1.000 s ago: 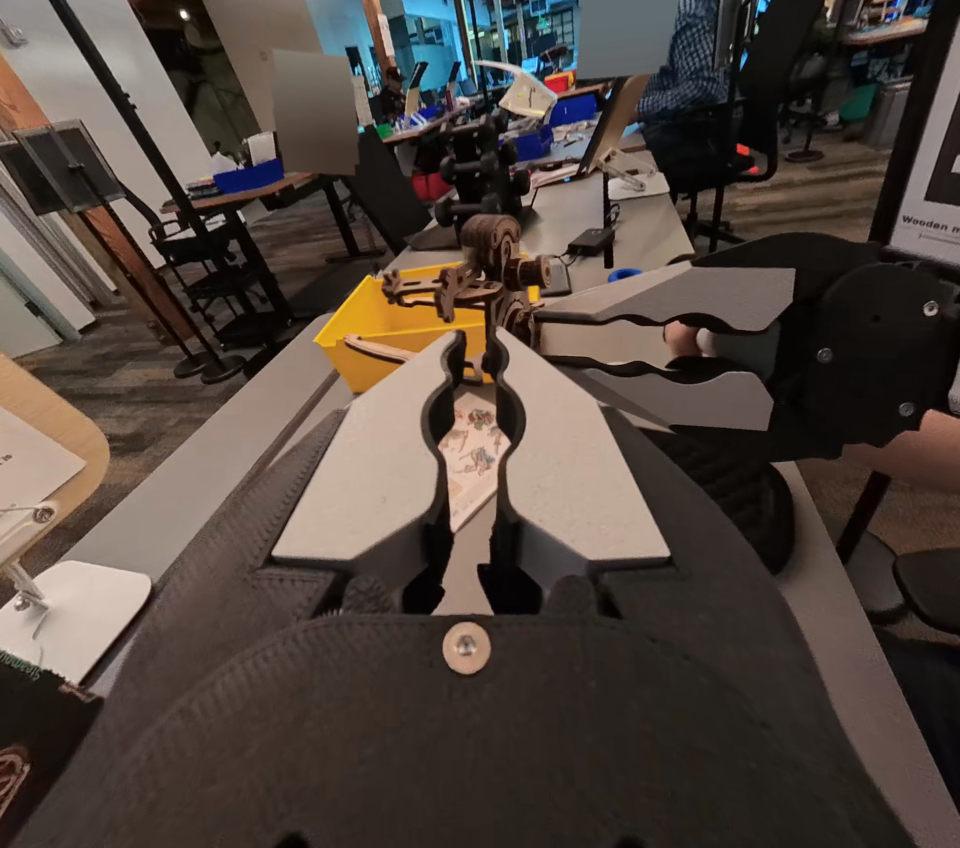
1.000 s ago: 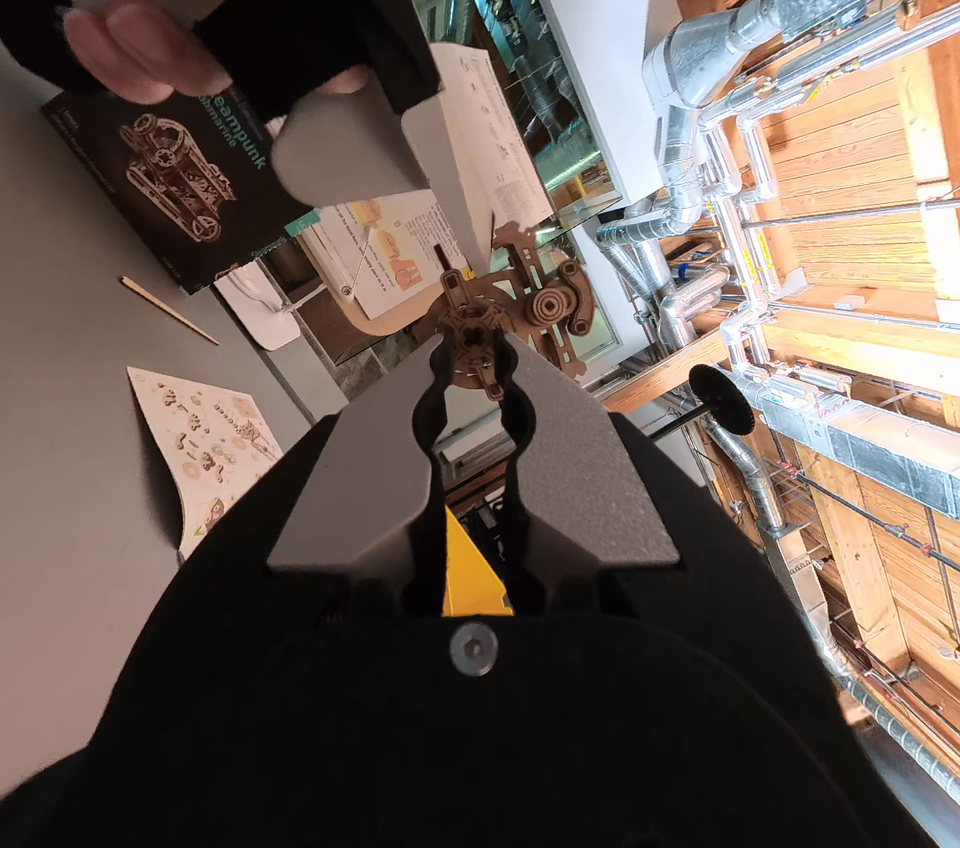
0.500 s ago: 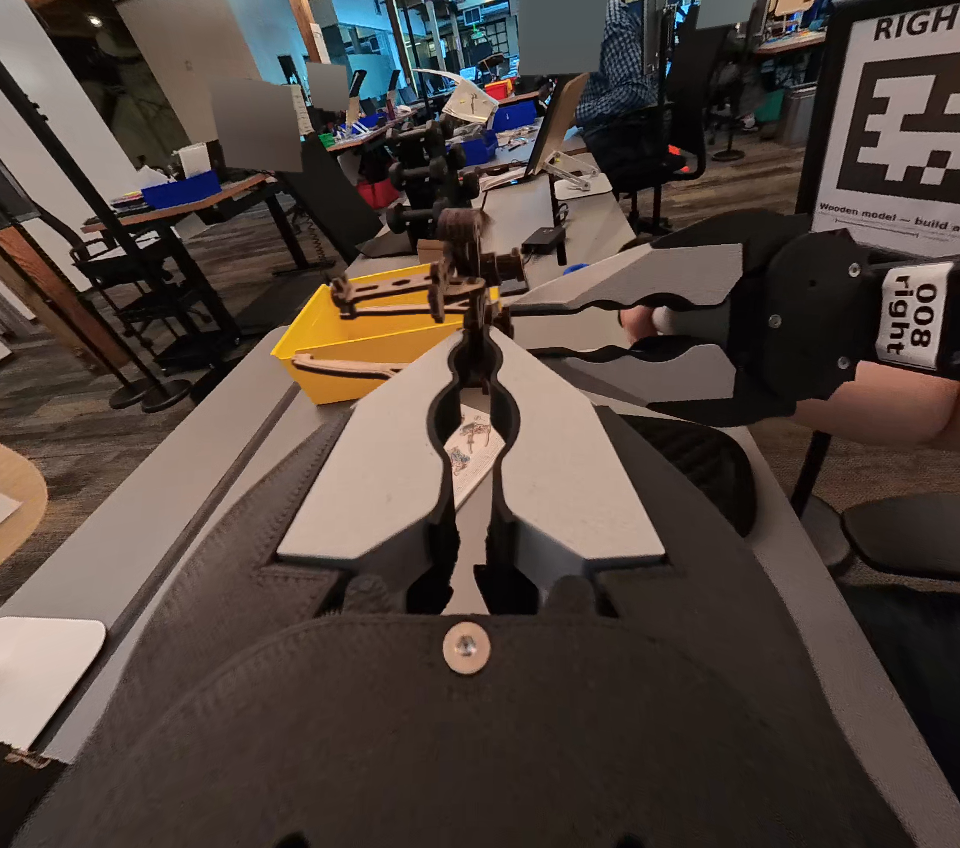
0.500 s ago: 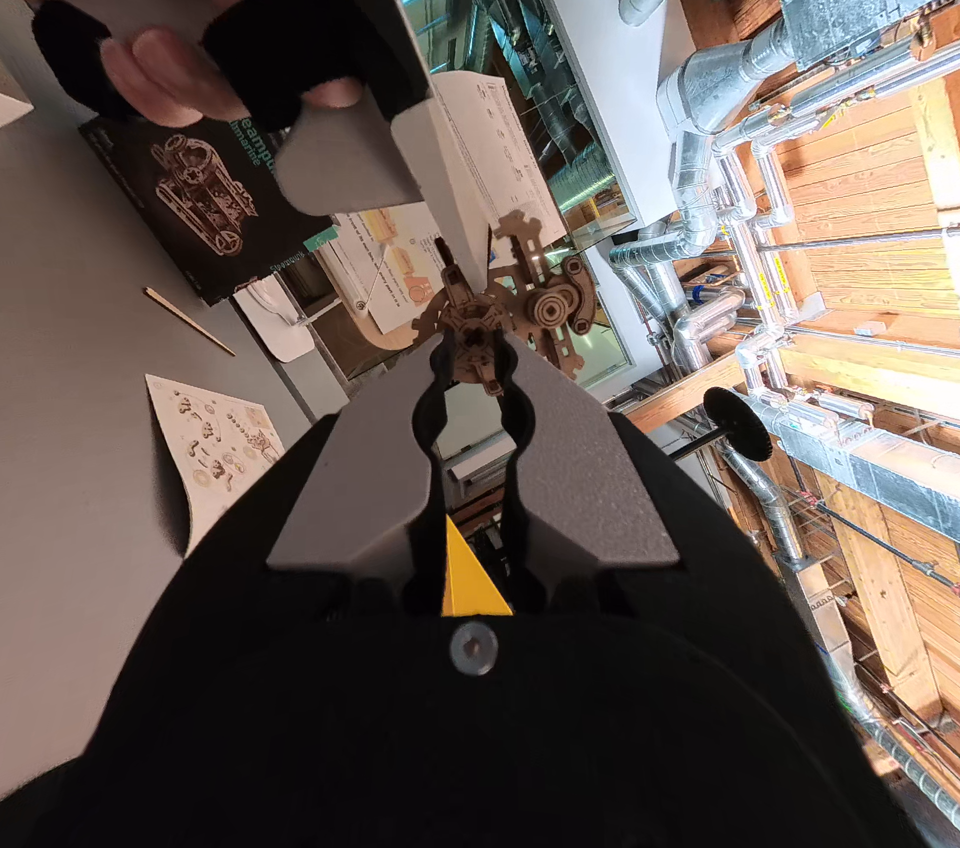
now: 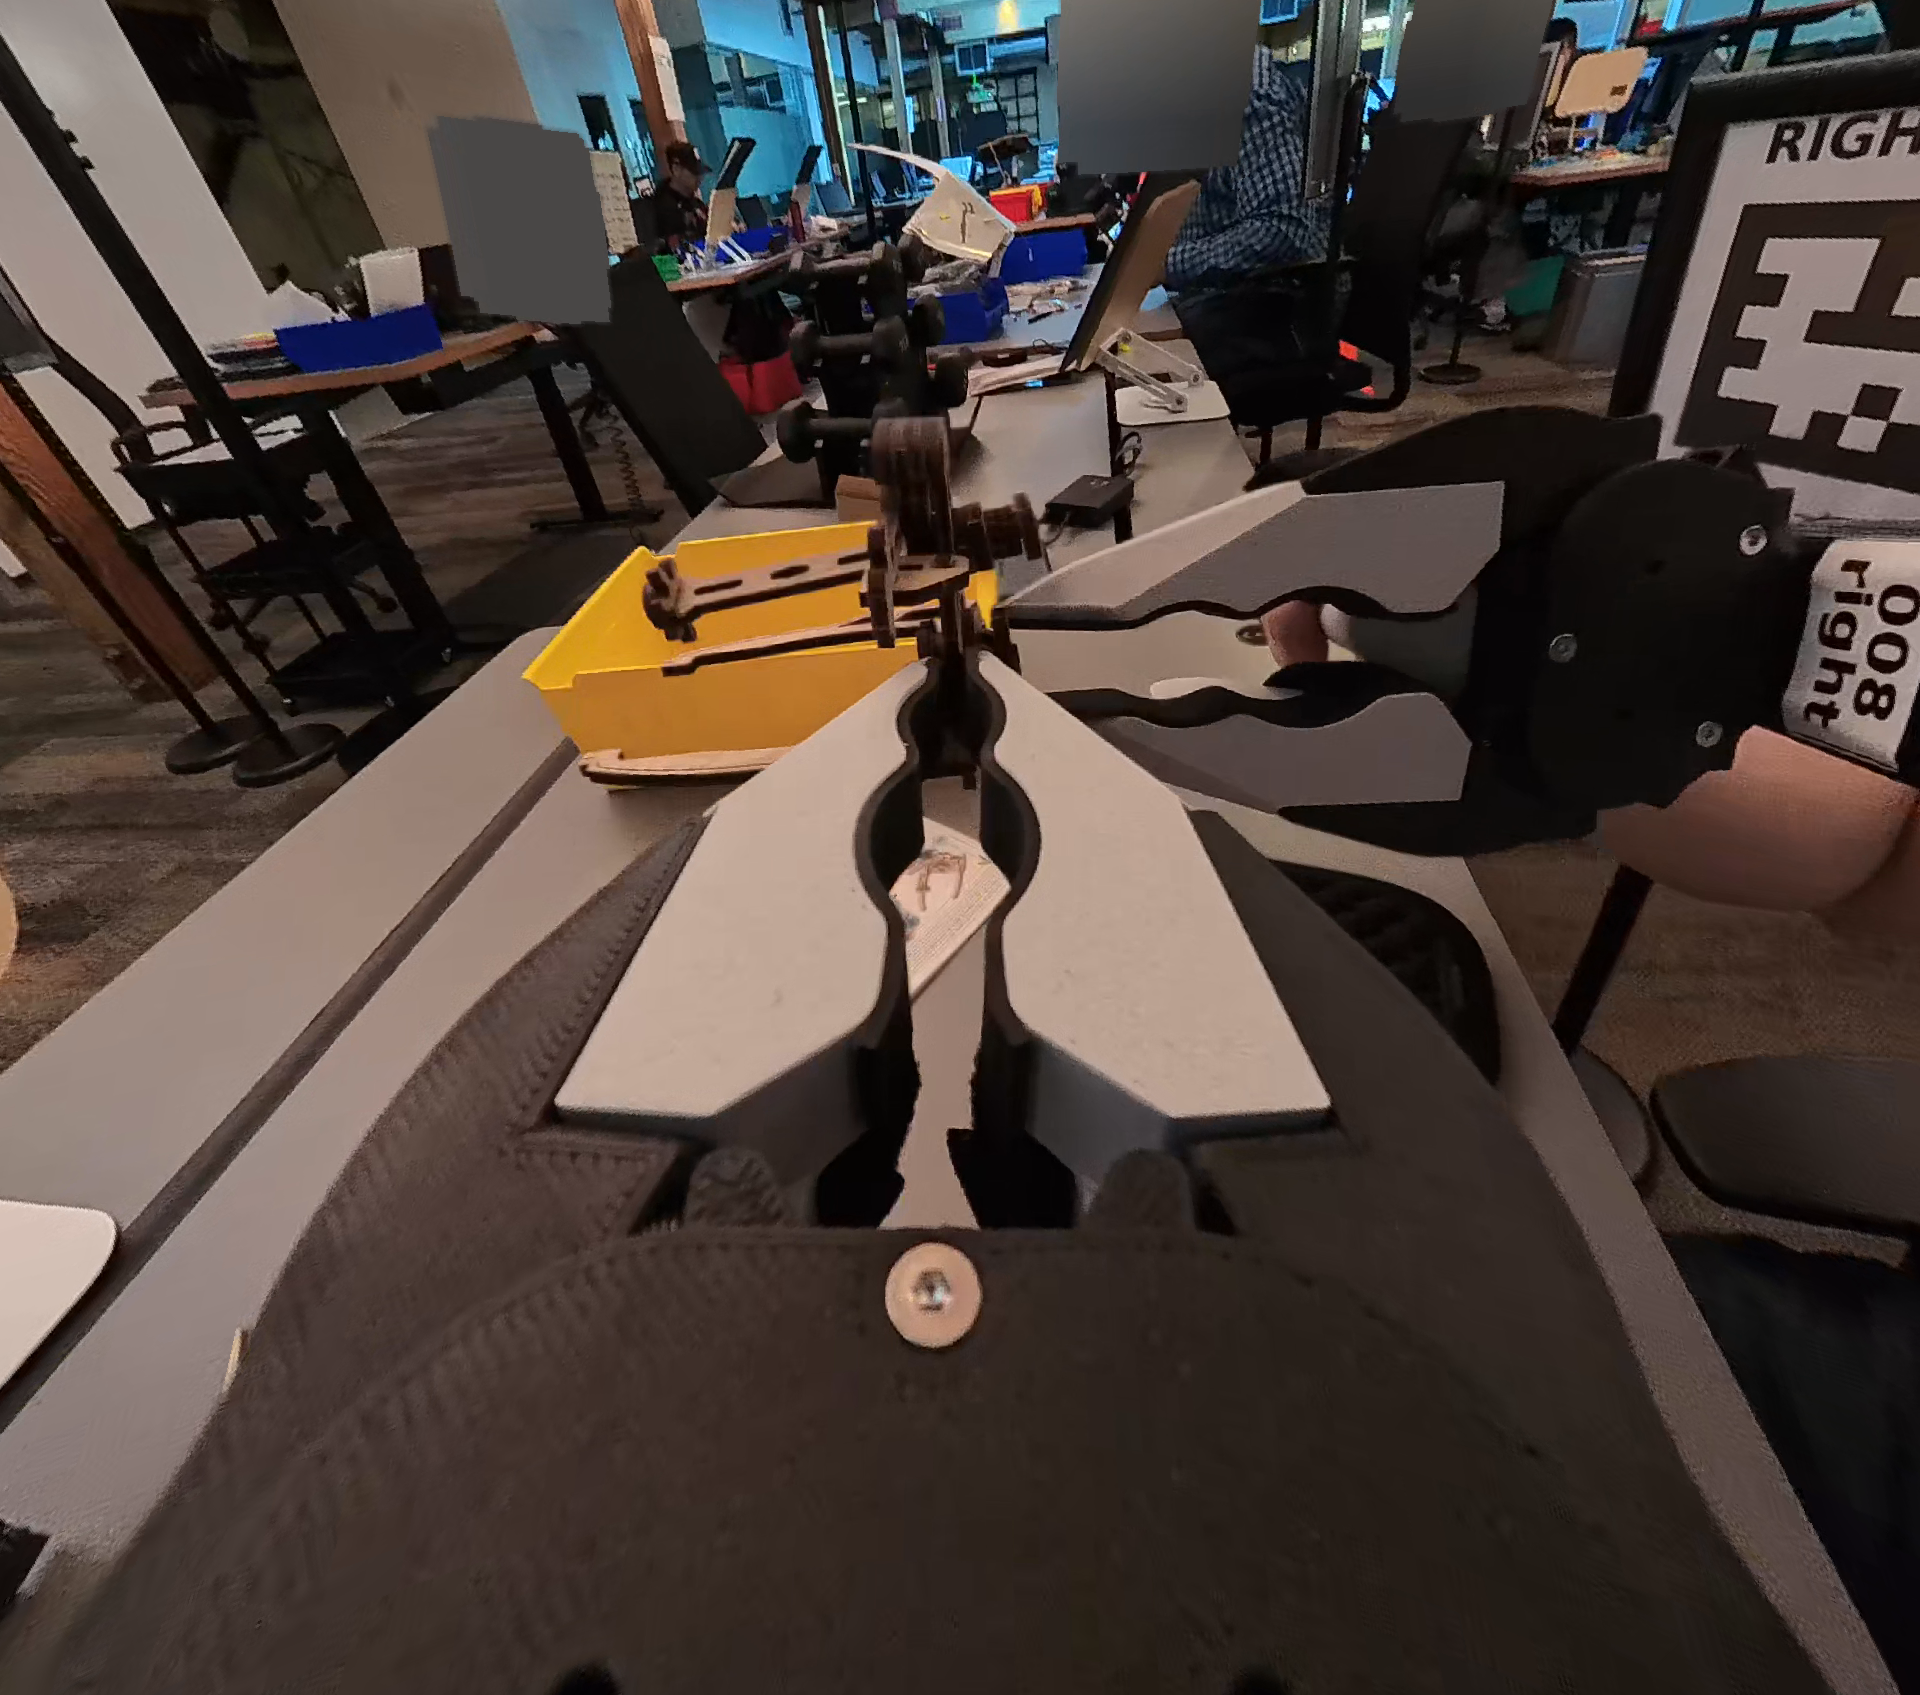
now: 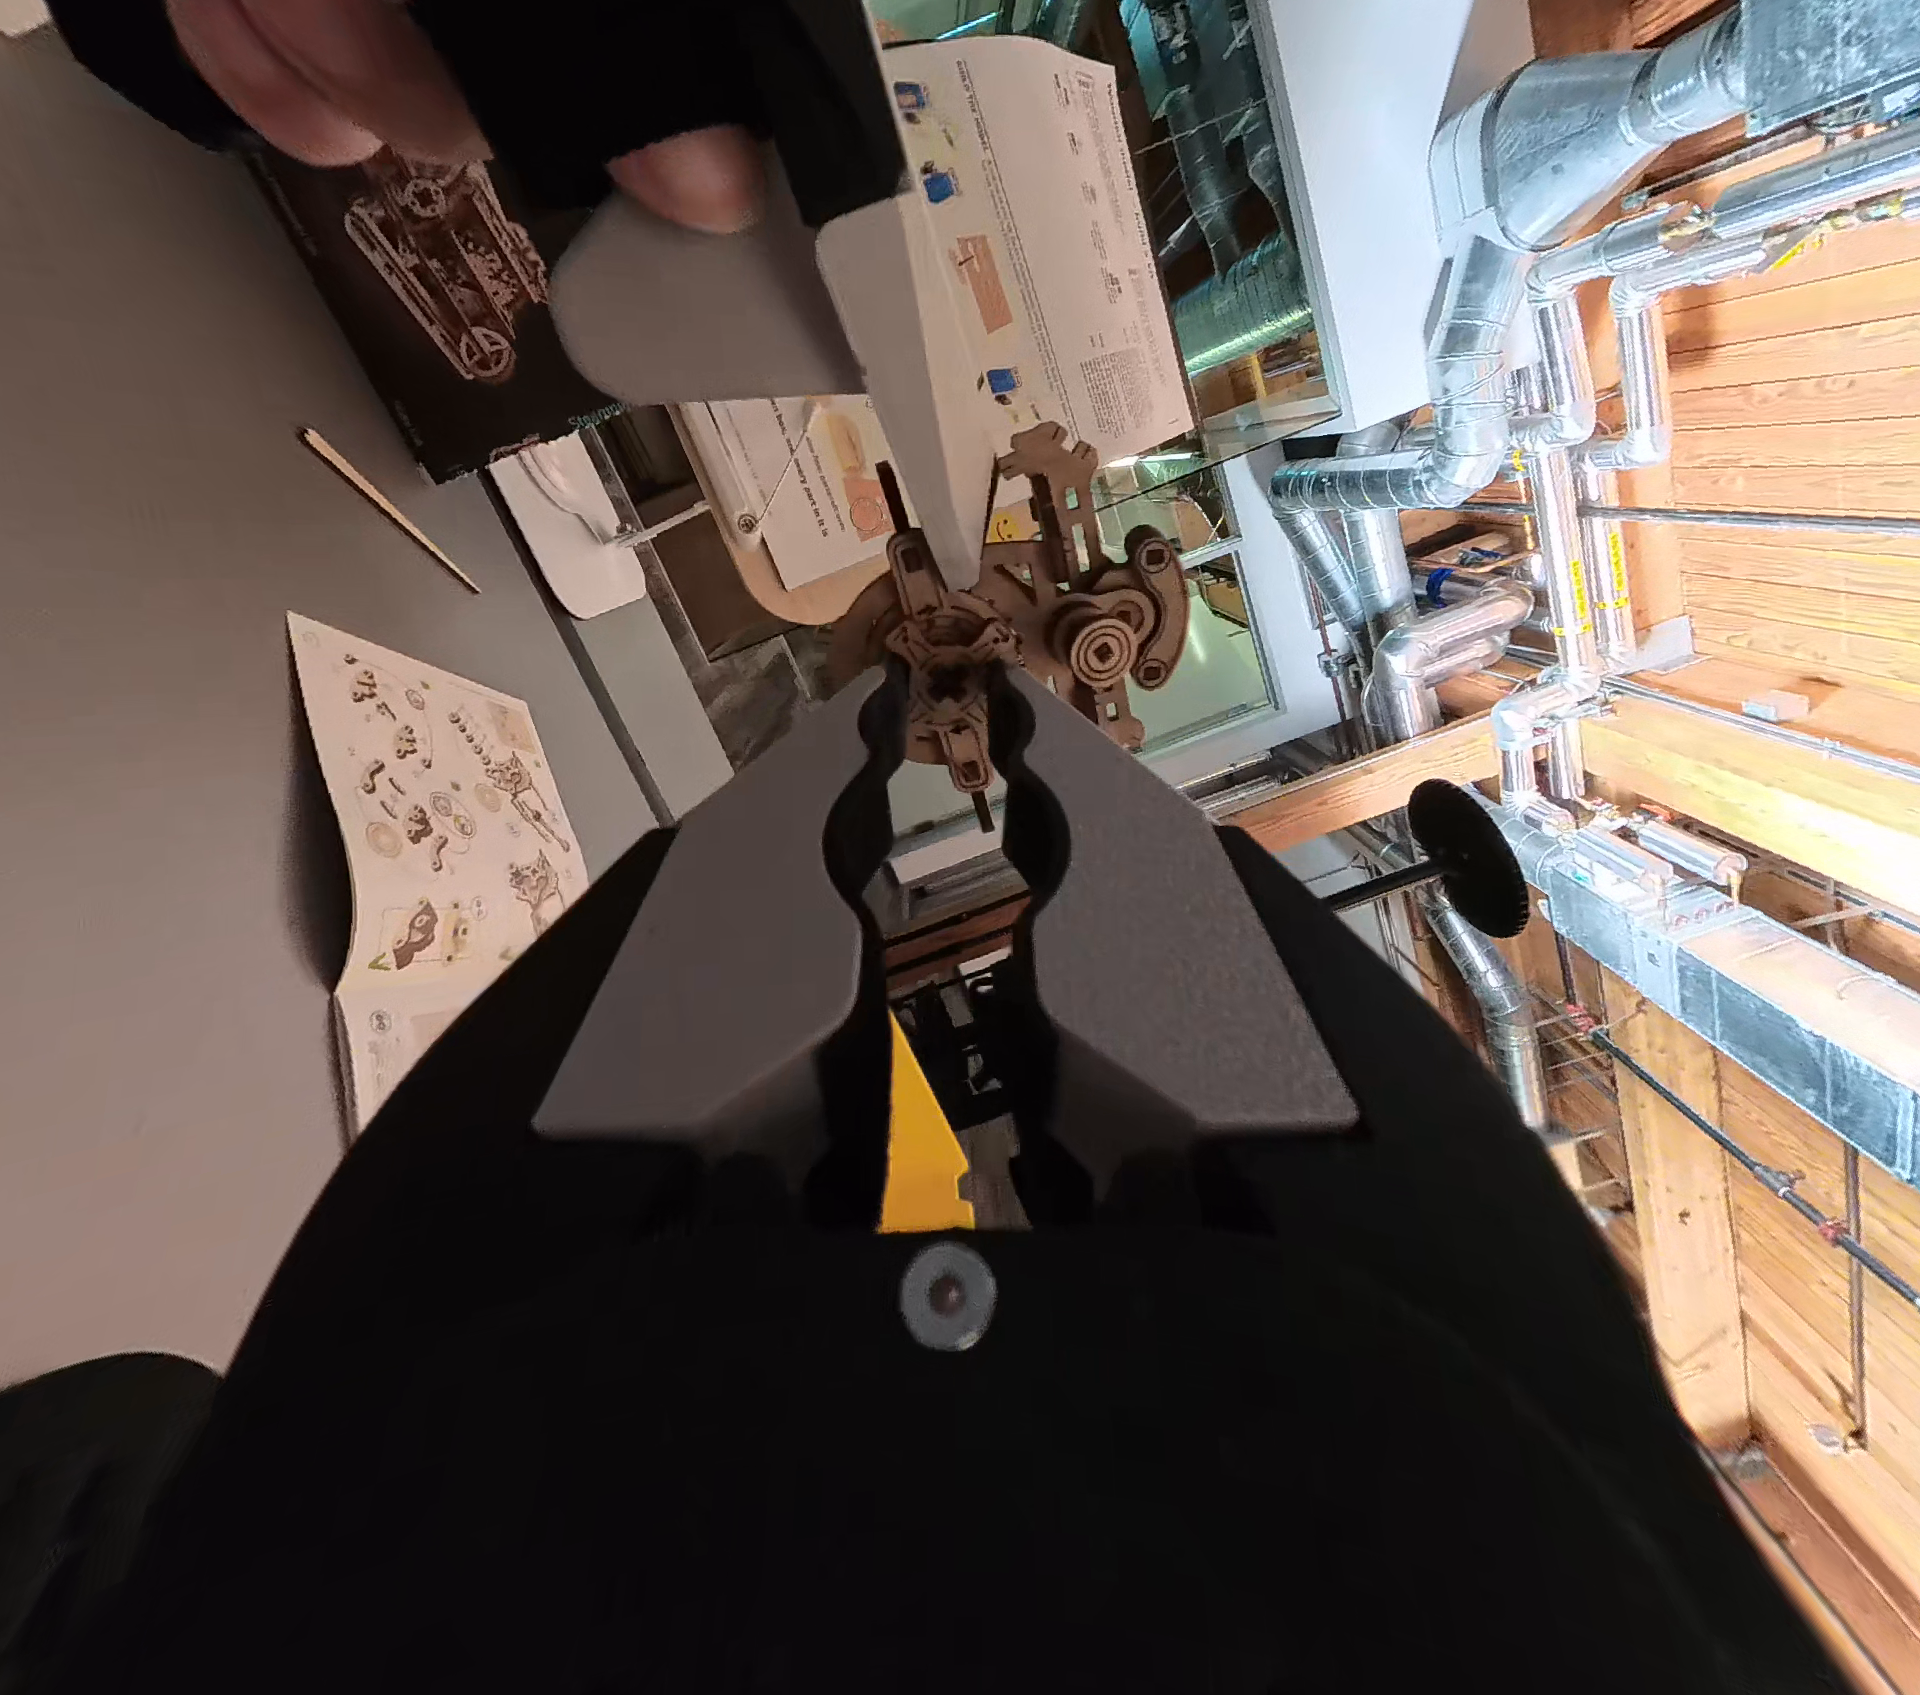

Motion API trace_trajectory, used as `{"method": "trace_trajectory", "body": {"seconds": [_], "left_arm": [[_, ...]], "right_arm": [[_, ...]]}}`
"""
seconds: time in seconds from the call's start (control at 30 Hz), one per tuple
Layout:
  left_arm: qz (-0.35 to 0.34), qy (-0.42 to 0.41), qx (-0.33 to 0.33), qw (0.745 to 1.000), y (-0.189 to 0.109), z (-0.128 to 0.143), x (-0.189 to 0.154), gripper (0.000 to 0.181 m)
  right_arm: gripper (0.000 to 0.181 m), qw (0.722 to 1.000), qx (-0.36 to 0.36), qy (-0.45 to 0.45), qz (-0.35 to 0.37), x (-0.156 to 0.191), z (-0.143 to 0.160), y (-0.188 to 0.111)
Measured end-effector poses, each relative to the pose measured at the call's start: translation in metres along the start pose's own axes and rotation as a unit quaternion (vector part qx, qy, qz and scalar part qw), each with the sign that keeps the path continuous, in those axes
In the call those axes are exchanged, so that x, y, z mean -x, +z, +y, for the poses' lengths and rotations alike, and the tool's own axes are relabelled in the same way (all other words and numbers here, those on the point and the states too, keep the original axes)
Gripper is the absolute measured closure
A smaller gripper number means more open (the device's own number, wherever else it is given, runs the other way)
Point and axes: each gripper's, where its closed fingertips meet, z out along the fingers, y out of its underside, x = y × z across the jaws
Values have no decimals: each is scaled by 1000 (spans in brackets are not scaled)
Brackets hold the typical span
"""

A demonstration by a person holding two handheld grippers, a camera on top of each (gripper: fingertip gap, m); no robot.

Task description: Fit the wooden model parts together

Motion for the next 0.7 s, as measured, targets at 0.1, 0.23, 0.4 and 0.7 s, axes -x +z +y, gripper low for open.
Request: {"method": "trace_trajectory", "body": {"seconds": [0.1, 0.23, 0.4, 0.7], "left_arm": [[-1, -17, -11, 1000, 2, 2, 2, 181], [-6, -25, -35, 999, 6, -1, 0, 181], [-14, -24, -48, 998, 6, -4, -2, 181], [-28, -24, -46, 998, 6, -1, 2, 181]], "right_arm": [[169, 1000, 5, 18, -2, 1, 3, 1], [169, 993, -6, 120, -12, -3, 6, 0], [169, 981, -23, 191, 0, -7, 6, -2], [168, 937, -46, 347, -11, -6, 10, 2]]}}
